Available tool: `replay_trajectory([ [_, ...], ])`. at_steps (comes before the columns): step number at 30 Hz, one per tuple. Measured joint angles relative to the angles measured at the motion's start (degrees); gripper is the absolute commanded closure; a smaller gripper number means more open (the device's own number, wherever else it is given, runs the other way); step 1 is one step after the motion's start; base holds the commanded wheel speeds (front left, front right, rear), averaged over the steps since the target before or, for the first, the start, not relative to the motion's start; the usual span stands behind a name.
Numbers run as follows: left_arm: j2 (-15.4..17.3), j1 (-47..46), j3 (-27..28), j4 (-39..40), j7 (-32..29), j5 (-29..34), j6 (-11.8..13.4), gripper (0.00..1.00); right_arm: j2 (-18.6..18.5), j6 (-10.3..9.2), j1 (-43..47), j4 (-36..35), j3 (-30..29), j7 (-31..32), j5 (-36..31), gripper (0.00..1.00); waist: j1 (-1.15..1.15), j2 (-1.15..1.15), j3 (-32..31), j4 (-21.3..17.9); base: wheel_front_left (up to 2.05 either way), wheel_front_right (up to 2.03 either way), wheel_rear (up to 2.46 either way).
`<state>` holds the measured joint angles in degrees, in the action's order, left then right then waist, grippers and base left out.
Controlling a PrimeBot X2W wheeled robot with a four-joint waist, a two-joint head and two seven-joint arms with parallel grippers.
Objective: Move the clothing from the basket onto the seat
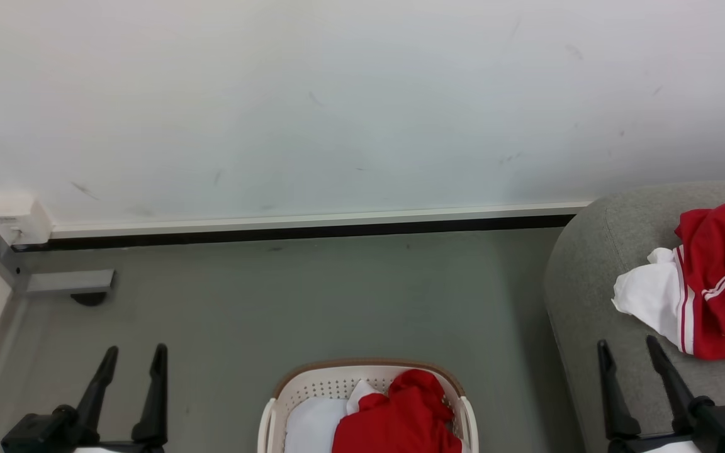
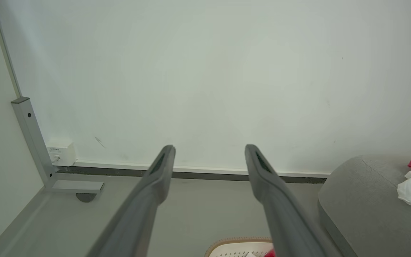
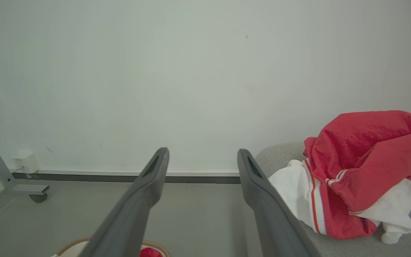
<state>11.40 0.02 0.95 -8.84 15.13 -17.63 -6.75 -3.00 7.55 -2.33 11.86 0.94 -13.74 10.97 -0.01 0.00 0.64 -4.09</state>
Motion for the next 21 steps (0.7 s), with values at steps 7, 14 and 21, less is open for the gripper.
replay_trajectory([
  [7, -0.79, -0.33, 0.9, 0.09, 0.0, 0.74, -0.56, 0.0, 0.15, 0.0, -1.54, 1.3, 1.9, -0.96, 1.18, 0.0, 0.01, 0.0, 0.77, -0.56, 0.0, 0.0, 0.0],
  [14, -0.67, -0.75, 0.34, 0.42, 0.0, 0.86, -0.77, 0.0, 0.15, 0.0, -2.27, 1.88, 2.75, -1.19, 1.6, 0.0, 0.01, 0.0, 1.33, -1.03, 0.0, 0.0, 0.0],
  [21, -0.21, -0.83, -0.12, 0.3, 0.0, 0.3, -0.78, 0.0, 0.15, 0.0, -2.4, 2.18, 2.98, -1.23, 1.62, 0.0, 0.01, 0.0, 1.29, -1.51, 0.0, 0.0, 0.0],
])
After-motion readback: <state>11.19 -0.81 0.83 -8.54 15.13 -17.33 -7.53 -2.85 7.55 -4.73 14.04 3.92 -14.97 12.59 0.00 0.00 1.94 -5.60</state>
